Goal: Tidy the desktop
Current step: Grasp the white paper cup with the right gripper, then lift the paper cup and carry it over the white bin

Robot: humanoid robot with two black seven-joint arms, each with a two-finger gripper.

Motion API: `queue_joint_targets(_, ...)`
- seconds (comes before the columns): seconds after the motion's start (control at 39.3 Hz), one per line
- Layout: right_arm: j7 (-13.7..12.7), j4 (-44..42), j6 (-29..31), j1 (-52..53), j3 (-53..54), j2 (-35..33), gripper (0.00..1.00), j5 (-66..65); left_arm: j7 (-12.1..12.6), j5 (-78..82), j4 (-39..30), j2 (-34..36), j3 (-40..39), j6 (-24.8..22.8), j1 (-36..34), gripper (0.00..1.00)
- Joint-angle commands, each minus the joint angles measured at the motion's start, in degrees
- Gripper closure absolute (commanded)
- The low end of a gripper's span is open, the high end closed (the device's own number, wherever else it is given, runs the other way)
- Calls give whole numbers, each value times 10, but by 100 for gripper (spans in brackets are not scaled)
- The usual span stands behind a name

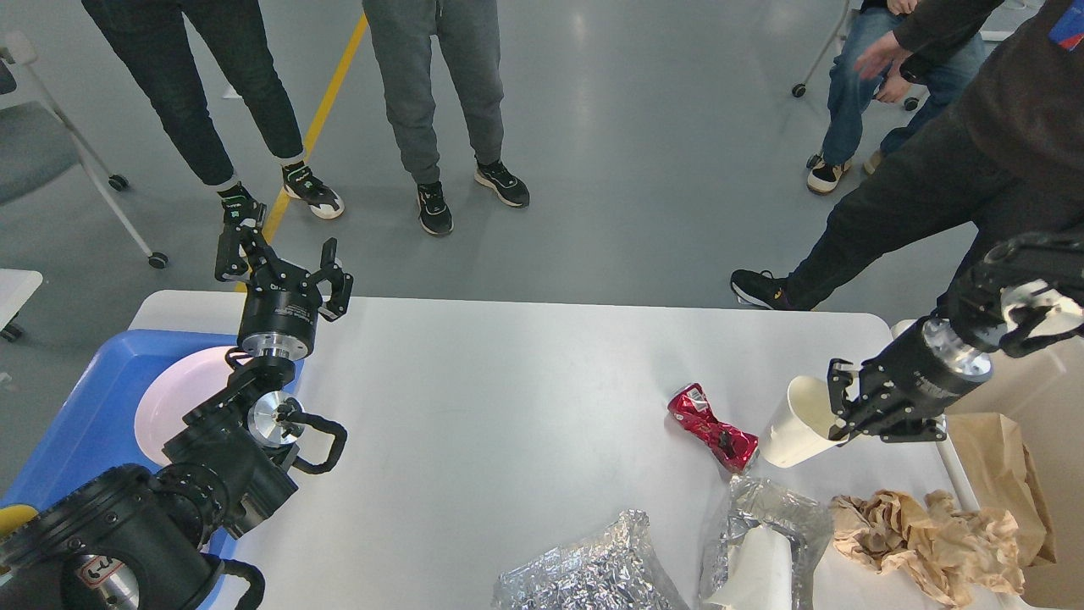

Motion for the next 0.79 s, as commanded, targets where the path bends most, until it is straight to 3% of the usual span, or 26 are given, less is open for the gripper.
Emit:
queue_joint_targets(0.0,-1,2,47,75,-8,-34,100,23,0,0,0,0,0,0,0,3)
queue_joint_targets(0.46,-2,0,47,306,-142,-78,100,30,0,0,0,1,0,0,0,3)
queue_joint_targets(0.76,-5,-40,47,319,-160,-110,100,-60,-1,0,0,0,0,0,0,3)
